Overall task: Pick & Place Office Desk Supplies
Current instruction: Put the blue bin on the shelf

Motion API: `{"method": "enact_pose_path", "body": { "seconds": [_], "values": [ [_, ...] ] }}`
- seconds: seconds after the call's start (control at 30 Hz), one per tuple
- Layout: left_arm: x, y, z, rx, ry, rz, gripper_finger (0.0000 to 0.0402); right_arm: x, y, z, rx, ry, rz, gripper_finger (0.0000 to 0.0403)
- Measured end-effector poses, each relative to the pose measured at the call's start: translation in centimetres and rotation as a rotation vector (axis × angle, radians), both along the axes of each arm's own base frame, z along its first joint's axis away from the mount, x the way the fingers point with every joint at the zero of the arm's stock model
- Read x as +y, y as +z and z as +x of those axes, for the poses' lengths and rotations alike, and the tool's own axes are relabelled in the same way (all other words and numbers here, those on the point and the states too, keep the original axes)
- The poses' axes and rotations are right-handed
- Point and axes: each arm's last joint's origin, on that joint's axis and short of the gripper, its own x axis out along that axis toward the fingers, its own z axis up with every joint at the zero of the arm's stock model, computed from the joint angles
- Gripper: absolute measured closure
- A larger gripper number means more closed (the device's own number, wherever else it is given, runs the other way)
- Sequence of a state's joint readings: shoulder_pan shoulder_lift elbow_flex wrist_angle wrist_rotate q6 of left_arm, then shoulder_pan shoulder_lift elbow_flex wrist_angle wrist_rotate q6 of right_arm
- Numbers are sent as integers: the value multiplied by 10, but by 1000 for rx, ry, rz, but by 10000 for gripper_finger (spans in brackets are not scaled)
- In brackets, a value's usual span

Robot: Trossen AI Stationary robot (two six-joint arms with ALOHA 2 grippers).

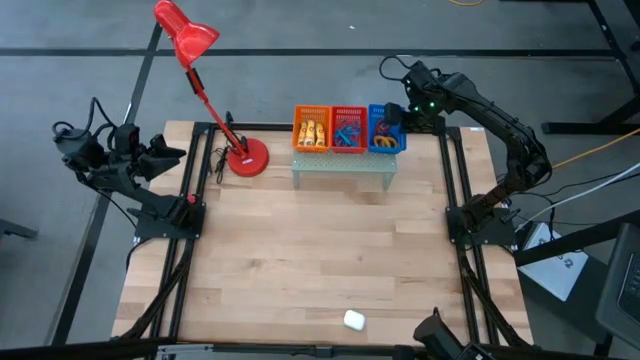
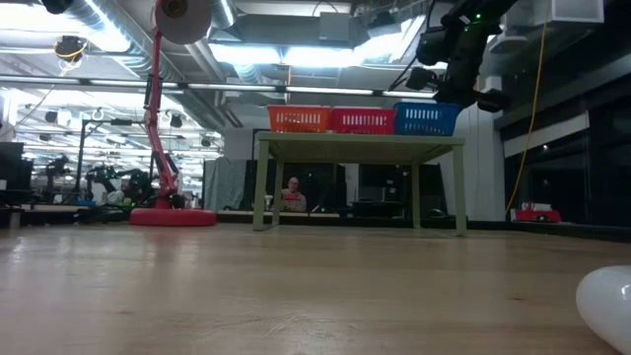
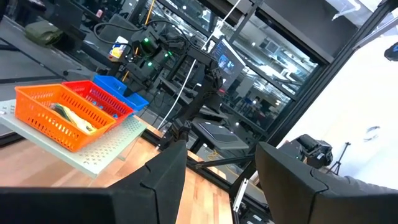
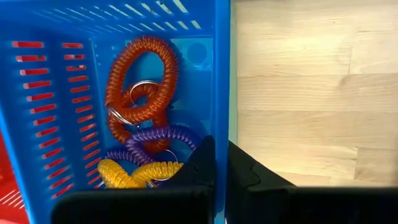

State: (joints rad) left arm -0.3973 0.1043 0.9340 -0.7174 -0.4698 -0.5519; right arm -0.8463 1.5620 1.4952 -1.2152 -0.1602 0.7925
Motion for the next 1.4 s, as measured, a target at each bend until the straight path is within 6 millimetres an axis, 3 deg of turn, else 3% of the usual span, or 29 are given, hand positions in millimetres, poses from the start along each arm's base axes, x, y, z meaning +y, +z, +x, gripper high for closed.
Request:
{"method": "enact_pose_path", "body": {
  "seconds": [0.57,1.03,1.2,1.4],
  "values": [
    [0,0,0,-1,-8,1,213,1,-12,15,21,57,26,399],
    [0,0,0,-3,-9,-9,213,-3,-11,10,36,46,7,380],
    [0,0,0,-3,-9,-10,213,-3,-11,10,40,56,7,399],
    [0,0,0,-3,-9,-10,213,-3,-4,11,28,72,-13,332]
  ]
}}
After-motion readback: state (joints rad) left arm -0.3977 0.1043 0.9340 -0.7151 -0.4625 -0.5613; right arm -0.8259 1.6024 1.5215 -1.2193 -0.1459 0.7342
